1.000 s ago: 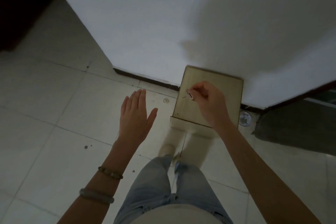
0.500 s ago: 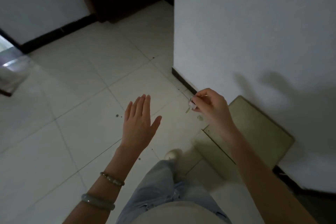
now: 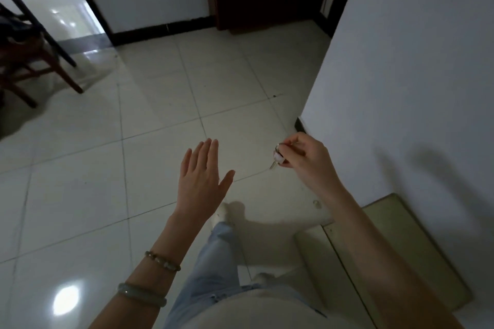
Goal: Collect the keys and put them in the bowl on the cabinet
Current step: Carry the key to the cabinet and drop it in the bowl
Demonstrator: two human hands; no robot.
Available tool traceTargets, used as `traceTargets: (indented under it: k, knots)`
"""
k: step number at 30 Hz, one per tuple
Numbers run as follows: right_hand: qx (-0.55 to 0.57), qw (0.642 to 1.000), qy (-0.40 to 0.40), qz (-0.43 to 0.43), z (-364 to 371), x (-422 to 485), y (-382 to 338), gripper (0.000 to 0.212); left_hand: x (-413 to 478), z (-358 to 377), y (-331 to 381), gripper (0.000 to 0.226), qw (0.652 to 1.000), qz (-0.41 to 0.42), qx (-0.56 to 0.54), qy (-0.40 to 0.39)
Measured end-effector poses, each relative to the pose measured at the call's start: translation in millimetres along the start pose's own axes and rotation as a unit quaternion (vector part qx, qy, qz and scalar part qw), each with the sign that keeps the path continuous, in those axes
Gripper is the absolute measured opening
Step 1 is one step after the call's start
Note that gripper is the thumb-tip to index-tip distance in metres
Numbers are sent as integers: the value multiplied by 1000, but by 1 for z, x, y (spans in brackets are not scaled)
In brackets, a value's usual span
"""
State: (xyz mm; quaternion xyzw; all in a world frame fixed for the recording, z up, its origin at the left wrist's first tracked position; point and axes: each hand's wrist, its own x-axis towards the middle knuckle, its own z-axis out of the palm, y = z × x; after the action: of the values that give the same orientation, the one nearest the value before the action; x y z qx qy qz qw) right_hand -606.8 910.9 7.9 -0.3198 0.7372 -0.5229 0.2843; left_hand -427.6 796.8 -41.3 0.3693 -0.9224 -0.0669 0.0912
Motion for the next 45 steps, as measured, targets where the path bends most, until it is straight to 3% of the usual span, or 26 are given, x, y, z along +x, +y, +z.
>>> traceTargets:
  k: [11,22,34,45]
  knots:
    - [11,1000,4,14,50,144,-18,7,129,2,-76,69,1000,-10,-7,10]
    - [41,998,39,11,106,287,-61,8,282,-12,-163,70,999,40,6,4]
    - [54,997,48,25,118,416,-76,5,410,4,-198,70,999,36,-21,17]
    - [71,995,73,17,88,600,-85,14,599,20,-195,70,999,50,-6,13]
